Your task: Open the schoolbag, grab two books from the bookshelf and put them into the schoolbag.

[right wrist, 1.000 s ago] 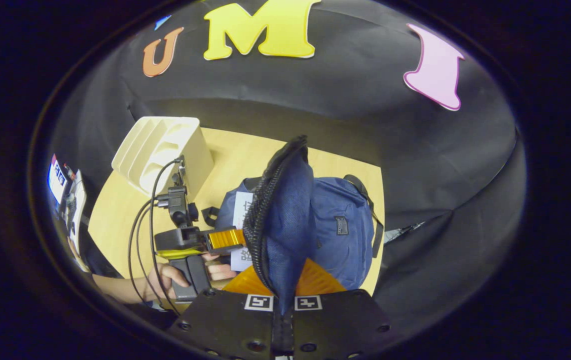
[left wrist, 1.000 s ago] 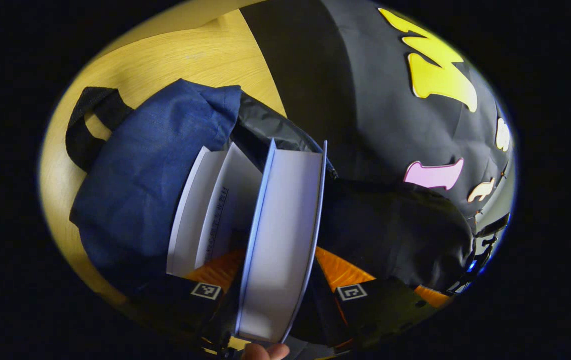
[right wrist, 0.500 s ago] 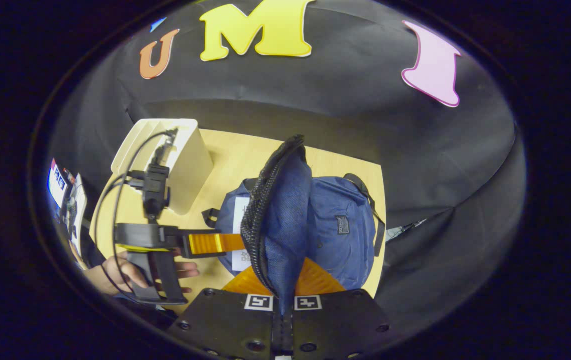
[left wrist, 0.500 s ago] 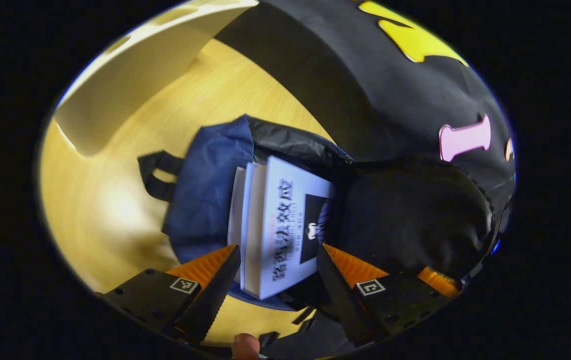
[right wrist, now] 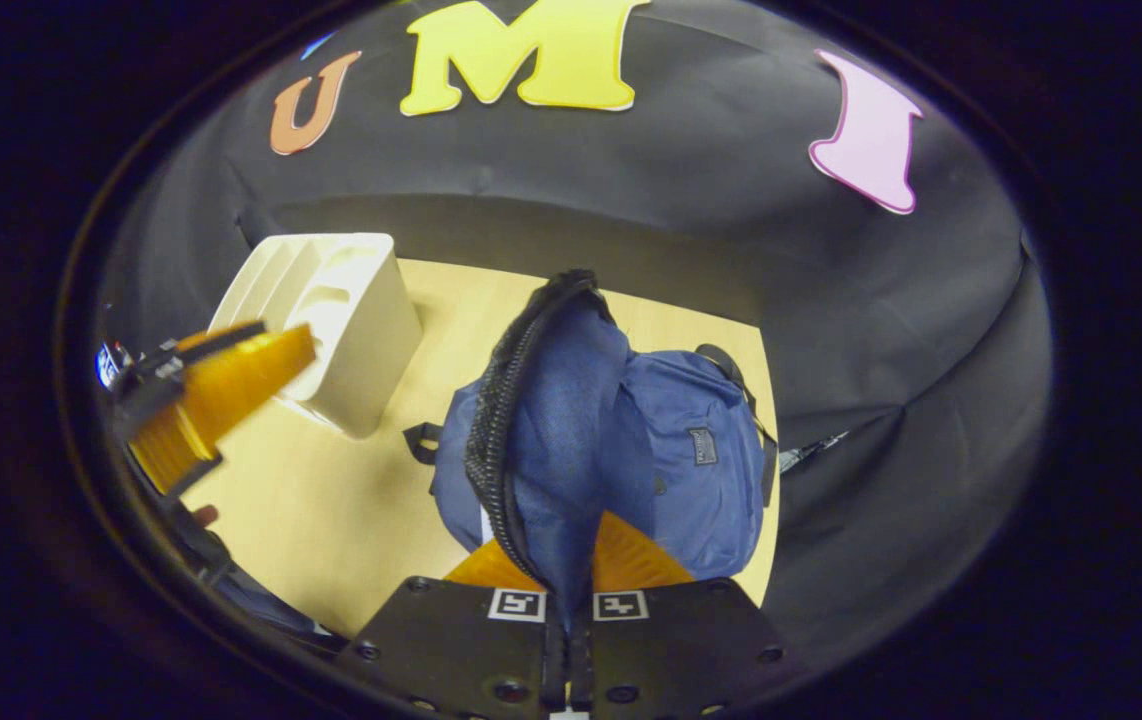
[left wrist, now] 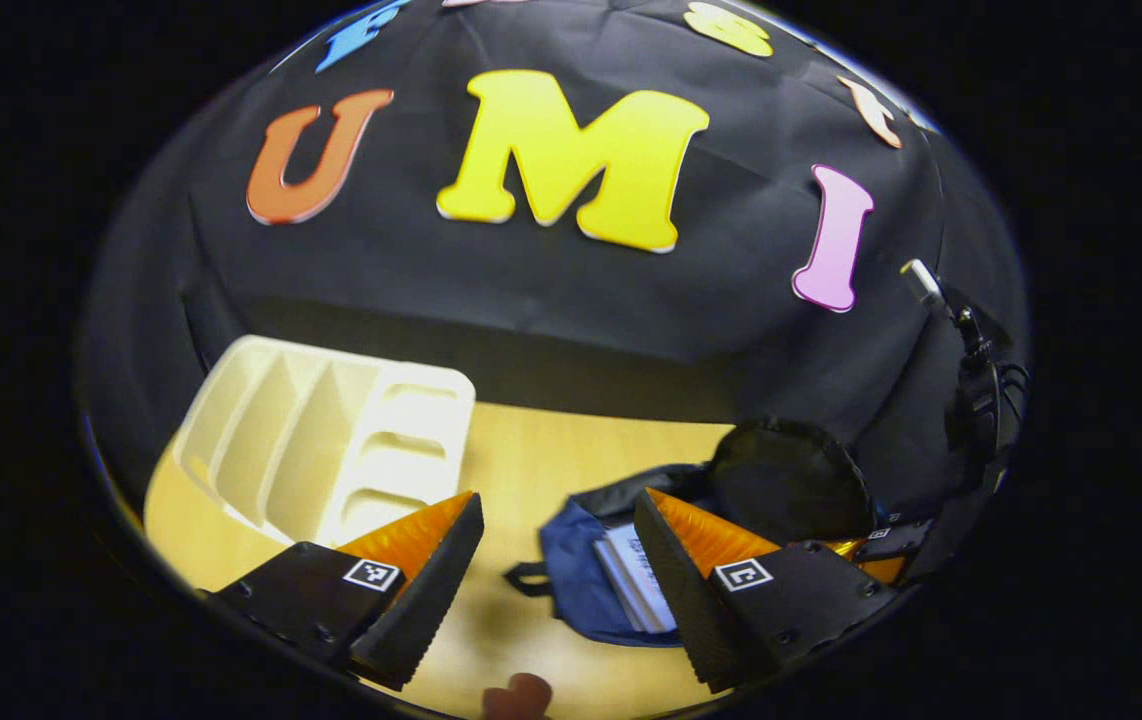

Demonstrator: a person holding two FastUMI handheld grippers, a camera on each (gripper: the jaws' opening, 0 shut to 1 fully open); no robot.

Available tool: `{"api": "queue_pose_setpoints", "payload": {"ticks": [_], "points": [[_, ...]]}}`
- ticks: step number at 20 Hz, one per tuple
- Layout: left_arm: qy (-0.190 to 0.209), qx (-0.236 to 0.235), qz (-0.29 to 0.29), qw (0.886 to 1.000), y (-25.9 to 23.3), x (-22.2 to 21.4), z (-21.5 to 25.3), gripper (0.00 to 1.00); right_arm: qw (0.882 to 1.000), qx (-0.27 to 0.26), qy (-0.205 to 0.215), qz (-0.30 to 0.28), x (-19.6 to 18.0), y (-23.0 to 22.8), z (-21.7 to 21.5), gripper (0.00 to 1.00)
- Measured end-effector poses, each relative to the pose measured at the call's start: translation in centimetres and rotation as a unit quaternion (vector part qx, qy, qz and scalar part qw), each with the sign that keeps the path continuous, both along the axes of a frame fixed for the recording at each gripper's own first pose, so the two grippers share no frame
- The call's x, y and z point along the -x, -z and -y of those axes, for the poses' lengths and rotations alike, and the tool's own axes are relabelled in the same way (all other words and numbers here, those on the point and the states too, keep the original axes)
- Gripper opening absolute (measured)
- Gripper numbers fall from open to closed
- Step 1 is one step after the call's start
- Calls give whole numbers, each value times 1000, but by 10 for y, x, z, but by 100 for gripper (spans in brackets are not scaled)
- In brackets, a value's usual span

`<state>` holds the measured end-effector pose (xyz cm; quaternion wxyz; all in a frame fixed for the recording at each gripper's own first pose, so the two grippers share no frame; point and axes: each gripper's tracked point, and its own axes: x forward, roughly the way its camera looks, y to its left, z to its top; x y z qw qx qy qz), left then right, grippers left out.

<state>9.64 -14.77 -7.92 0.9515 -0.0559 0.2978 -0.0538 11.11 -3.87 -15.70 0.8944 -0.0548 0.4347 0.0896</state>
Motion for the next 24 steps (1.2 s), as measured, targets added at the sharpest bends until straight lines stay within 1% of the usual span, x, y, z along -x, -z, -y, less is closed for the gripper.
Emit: {"api": "queue_pose_setpoints", "payload": {"ticks": [2, 5, 7, 9, 10, 11, 14, 15, 16, 17, 18, 19, 20, 21, 24], "points": [[-13, -25, 25, 999, -14, -5, -21, 98, 999, -35, -2, 3, 4, -3, -22, 30], [-35, -28, 69, 997, -48, -3, -48, 98, 997, -68, 4, 27, 12, -13, -44, 71], [-38, -39, 103, 993, -77, 1, -59, 98, 994, -98, 10, 57, 21, -31, -57, 99], [-37, -62, 147, 986, -110, 5, -71, 98, 987, -115, 24, 108, 23, -58, -60, 98], [-35, -74, 177, 981, -131, 5, -74, 98, 982, -119, 31, 141, 25, -77, -61, 96], [-33, -84, 208, 974, -154, 9, -76, 98, 976, -119, 36, 179, 26, -98, -60, 97], [-27, -94, 285, 954, -215, 18, -76, 97, 951, -95, 51, 290, 39, -159, -51, 96], [-24, -90, 301, 949, -228, 24, -76, 100, 941, -89, 57, 321, 45, -177, -49, 97], [-25, -85, 311, 946, -239, 29, -75, 100, 931, -88, 63, 350, 52, -193, -50, 99], [-26, -79, 319, 944, -247, 35, -74, 97, 919, -89, 71, 377, 60, -209, -48, 97], [-31, -74, 324, 943, -253, 40, -75, 97, 908, -88, 81, 402, 70, -222, -43, 95], [-37, -70, 326, 942, -254, 45, -77, 97, 897, -91, 93, 423, 78, -232, -39, 97], [-42, -65, 324, 943, -255, 49, -78, 100, 889, -97, 103, 435, 87, -237, -37, 96], [-44, -58, 320, 945, -254, 50, -79, 97, 883, -106, 109, 443, 94, -241, -38, 96], [-60, -41, 304, 950, -248, 51, -81, 97, 870, -120, 126, 462, 106, -251, -31, 93]]}}
